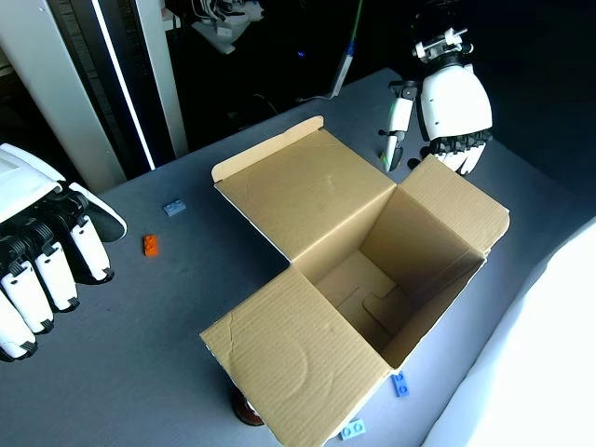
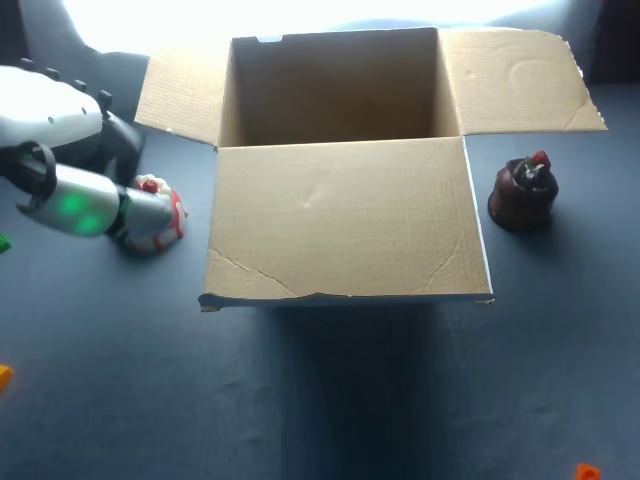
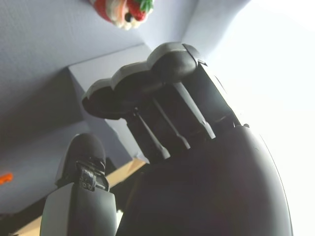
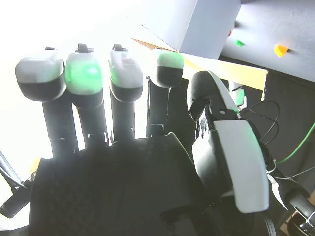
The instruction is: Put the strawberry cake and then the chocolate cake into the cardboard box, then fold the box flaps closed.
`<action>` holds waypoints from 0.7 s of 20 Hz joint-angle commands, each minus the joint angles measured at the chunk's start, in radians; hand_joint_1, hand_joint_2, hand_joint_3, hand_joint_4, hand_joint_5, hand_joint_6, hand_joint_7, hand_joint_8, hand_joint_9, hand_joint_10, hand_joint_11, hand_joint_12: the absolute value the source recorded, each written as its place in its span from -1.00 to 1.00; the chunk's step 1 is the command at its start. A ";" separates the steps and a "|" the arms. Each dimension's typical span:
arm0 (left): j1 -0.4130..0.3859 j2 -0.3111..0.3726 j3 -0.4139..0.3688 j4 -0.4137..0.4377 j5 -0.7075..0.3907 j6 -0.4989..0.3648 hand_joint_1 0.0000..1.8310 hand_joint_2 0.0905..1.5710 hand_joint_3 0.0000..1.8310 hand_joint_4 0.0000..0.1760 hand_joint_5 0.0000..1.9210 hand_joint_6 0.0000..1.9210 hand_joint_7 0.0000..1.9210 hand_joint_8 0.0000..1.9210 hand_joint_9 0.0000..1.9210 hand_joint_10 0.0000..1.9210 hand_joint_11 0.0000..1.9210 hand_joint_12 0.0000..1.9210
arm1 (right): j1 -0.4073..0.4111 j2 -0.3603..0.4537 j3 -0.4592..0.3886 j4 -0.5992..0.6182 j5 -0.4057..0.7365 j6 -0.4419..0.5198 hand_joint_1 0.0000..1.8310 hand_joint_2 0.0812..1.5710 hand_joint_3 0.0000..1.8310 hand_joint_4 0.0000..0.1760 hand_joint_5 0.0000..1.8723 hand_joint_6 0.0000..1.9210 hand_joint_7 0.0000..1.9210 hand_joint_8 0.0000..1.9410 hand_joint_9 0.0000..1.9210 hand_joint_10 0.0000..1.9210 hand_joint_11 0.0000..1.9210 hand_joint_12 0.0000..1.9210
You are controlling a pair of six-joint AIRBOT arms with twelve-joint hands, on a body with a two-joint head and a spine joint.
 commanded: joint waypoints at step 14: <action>0.007 -0.056 0.126 -0.023 0.026 0.001 -0.64 0.33 -1.00 -0.76 -0.87 -1.00 -0.82 -1.00 -0.78 -0.99 -1.00 -0.21 | 0.008 0.010 0.002 -0.002 0.116 0.010 -0.91 0.49 -1.00 -1.00 -0.83 -0.98 -0.88 -1.00 -0.96 -0.98 -1.00 -0.84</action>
